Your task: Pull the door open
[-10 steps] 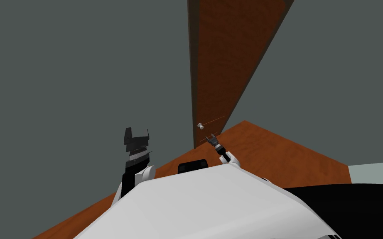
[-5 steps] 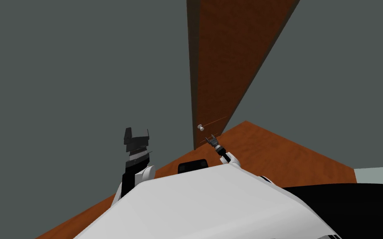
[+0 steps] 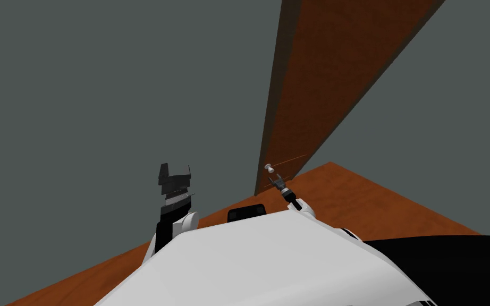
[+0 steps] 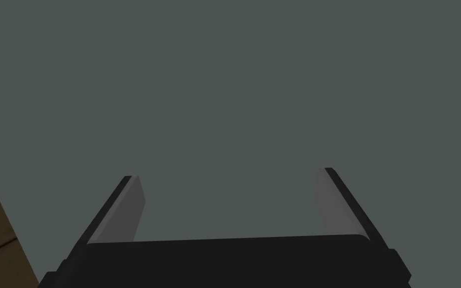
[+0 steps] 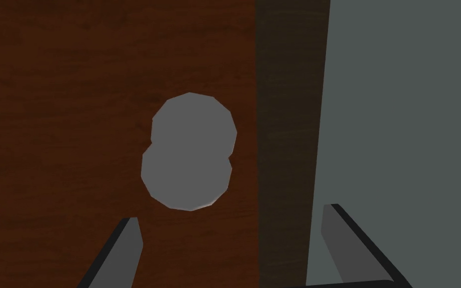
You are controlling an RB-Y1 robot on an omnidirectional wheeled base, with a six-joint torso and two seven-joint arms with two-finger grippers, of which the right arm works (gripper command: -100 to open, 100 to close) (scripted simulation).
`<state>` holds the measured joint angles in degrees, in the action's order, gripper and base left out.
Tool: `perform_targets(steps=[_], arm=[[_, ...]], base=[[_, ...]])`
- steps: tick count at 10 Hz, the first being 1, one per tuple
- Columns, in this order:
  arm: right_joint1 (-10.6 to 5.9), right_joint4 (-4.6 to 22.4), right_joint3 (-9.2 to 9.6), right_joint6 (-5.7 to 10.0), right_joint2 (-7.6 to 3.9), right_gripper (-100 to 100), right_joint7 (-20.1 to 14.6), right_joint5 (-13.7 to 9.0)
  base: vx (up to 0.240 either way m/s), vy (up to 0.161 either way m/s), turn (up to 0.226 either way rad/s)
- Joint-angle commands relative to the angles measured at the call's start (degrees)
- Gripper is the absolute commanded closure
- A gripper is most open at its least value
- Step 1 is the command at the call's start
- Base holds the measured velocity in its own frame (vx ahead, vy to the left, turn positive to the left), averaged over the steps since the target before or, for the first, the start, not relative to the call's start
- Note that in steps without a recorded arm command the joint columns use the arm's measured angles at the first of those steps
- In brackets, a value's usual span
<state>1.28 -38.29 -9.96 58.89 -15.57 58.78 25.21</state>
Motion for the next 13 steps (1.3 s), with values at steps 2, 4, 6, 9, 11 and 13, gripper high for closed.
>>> perform_targets(steps=[2, 4, 6, 9, 11, 13], arm=[[-0.14, 3.23, -2.27, 2.13, -1.85, -100, 0.13, -1.74], [0.05, 4.48, -3.39, 3.05, -2.74, -100, 0.12, -2.61], [-0.63, 5.58, -3.05, 3.39, -2.65, 100, 0.35, -2.35], [-0.63, 5.58, -3.05, 3.39, -2.65, 100, 0.35, -2.35], [-0.63, 5.58, -3.05, 3.39, -2.65, 100, 0.35, -2.35], [-0.74, 5.44, -2.66, 2.99, -2.80, 100, -2.45, -3.62]], base=[[0.142, 0.039, 0.205], [0.182, 0.012, 0.137], [0.014, -0.012, 0.013], [-0.014, 0.001, -0.002], [0.000, 0.000, 0.000], [-0.045, -0.028, 0.073]])
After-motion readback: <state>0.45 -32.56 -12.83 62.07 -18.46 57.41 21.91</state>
